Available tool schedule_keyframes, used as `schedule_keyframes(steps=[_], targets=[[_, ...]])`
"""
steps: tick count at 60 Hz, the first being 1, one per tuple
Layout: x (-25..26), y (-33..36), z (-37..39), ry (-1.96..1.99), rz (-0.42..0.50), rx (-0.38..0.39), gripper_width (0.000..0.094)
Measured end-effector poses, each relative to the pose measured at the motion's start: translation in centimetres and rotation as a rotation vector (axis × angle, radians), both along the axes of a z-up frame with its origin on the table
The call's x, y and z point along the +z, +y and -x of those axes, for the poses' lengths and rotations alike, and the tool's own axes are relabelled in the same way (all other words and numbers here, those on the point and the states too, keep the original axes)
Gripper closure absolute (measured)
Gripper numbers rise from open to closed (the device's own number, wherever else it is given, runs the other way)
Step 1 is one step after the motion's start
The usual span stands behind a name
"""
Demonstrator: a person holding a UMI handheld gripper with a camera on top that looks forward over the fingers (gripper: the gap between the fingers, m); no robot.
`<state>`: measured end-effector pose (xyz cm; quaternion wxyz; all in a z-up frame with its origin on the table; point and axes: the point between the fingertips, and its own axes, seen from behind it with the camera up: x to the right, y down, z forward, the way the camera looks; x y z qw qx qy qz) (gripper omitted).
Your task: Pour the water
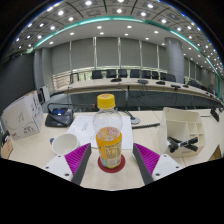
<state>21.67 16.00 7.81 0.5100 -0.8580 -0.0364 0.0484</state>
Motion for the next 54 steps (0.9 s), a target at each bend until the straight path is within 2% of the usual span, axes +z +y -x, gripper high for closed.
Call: schedule_keyframes(steps=[7, 21, 32, 42, 54], targets=[[3.0, -5.7, 0.3, -0.019, 0.035, -0.028, 0.0076], [10.4, -21.7, 3.0, -0.080, 0.082, -0.090, 0.0077], [13.7, -32.2, 5.8, -0.100, 0.095, -0.076, 0.0078], [15.4, -37.5, 6.5, -0.114, 0.083, -0.085, 0.0080], [16.3, -39.8, 7.6, -0.102, 0.080, -0.072, 0.0077]])
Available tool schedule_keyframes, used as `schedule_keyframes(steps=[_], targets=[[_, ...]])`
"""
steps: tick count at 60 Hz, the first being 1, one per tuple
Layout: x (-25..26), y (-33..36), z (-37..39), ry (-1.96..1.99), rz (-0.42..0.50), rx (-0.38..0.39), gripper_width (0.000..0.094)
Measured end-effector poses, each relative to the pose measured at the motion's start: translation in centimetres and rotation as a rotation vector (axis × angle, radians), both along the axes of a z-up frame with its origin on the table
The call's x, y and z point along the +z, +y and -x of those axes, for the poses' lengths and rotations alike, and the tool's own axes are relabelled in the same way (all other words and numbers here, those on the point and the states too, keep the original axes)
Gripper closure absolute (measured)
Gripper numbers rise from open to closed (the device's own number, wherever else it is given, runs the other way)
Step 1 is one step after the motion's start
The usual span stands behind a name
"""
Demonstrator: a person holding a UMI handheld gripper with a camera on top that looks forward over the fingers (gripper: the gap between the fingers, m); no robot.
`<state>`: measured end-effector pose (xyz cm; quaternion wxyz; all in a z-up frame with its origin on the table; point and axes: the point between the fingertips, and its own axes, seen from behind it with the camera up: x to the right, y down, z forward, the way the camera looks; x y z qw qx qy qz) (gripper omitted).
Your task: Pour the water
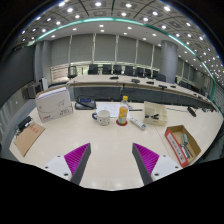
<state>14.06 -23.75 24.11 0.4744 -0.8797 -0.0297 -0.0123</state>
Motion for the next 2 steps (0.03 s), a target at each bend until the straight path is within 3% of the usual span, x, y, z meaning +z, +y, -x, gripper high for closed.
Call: schedule_keyframes(steps=[2], targets=[[0.16, -0.17, 0.13, -0.001, -0.003, 0.002, 0.0076]])
